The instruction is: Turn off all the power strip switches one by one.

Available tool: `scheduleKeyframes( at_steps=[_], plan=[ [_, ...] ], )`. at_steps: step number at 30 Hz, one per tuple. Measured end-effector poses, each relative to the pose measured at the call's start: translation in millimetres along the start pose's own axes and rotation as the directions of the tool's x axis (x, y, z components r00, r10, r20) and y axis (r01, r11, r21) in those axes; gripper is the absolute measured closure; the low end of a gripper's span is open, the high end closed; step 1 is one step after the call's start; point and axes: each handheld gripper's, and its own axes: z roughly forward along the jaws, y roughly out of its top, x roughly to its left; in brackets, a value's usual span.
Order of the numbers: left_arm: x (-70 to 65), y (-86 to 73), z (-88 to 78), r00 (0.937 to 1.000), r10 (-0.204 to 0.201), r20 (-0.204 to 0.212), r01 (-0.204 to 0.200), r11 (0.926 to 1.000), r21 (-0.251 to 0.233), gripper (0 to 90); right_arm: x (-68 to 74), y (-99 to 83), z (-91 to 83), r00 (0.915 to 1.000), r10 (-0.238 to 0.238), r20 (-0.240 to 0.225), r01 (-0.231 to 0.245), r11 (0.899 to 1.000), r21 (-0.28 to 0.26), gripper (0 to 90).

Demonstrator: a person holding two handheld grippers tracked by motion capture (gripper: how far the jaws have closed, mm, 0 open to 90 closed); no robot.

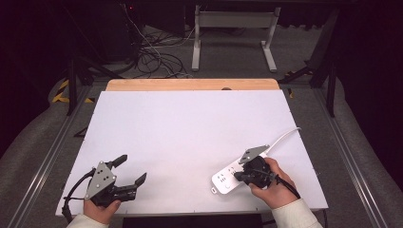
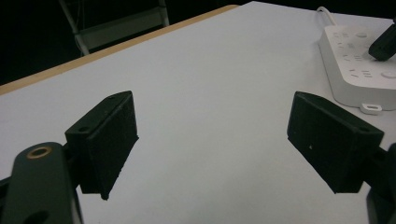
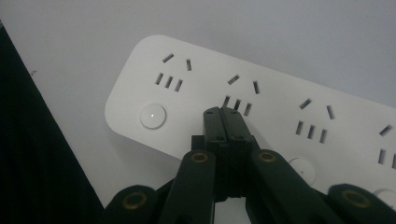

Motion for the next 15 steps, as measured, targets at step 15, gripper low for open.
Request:
scheduleKeyframes(
  at_steps=[15],
  plan=[
    [0.8, 0.2, 0.1, 1.0000, 0.006, -0.003, -0.006, 1.0000, 0.001, 16.6, 4.2, 1.5, -0.2, 0.9988, -0.046, 0.018, 0.046, 0.999, -0.026, 90.0]
  ],
)
